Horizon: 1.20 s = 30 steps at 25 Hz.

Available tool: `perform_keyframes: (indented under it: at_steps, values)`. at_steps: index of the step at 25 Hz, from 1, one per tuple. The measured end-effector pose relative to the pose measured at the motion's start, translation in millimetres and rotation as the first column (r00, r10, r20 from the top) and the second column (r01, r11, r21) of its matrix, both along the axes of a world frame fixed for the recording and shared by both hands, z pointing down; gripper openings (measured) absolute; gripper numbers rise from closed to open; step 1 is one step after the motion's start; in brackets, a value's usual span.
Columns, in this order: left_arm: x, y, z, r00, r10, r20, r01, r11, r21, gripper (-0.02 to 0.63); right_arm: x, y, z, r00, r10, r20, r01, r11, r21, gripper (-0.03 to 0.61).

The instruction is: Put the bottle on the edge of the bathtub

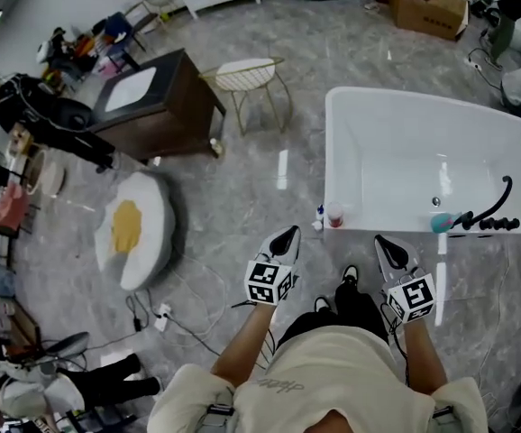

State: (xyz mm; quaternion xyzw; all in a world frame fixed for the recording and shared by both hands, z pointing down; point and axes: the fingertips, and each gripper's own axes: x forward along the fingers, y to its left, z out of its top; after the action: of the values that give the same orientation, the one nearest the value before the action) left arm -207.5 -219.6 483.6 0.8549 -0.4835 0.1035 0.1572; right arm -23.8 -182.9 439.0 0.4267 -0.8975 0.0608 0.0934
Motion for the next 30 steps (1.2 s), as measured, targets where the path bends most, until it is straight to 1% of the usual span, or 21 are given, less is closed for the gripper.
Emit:
perform_keyframes:
  at_steps: [3, 5, 7, 10, 17, 21, 30]
  values:
    - [-1.7, -3.7, -26.0, 1.000, 0.016, 0.003, -0.016, 0.999, 0.051, 0.016, -1.4, 0.7, -21.6, 1.000, 0.012, 0.012, -0.013, 0.999, 0.048, 0.002]
    - [2.1, -6.5, -43.5, 0.999, 0.037, 0.019, -0.039, 0.995, 0.096, 0.017, -0.2, -1.7, -32.7, 1.000, 0.015, 0.012, -0.016, 0.997, 0.078, 0.002]
    - [6.6, -8.1, -58.2, 0.998, 0.053, 0.042, -0.058, 0.990, 0.126, 0.016, 2.6, -4.5, -41.5, 1.000, 0.019, 0.012, -0.021, 0.995, 0.099, 0.002]
    - [10.3, -10.2, -75.3, 0.996, 0.052, 0.078, -0.063, 0.987, 0.150, 0.017, 7.7, -7.9, -53.4, 1.000, 0.026, 0.015, -0.028, 0.992, 0.121, 0.002]
    - [17.0, -19.9, -108.9, 0.995, 0.028, 0.097, -0.047, 0.978, 0.203, 0.017, 25.8, -21.5, -79.7, 1.000, 0.026, 0.017, -0.029, 0.982, 0.184, 0.002]
    - [24.3, -27.7, -119.5, 0.994, 0.001, 0.109, -0.023, 0.978, 0.205, 0.015, 40.9, -33.1, -94.2, 1.000, 0.021, 0.019, -0.024, 0.977, 0.213, 0.002]
    - [37.0, -34.2, -123.8, 0.992, -0.020, 0.124, -0.004, 0.981, 0.196, 0.015, 52.0, -45.9, -95.1, 1.000, -0.022, 0.011, 0.019, 0.978, 0.210, 0.000]
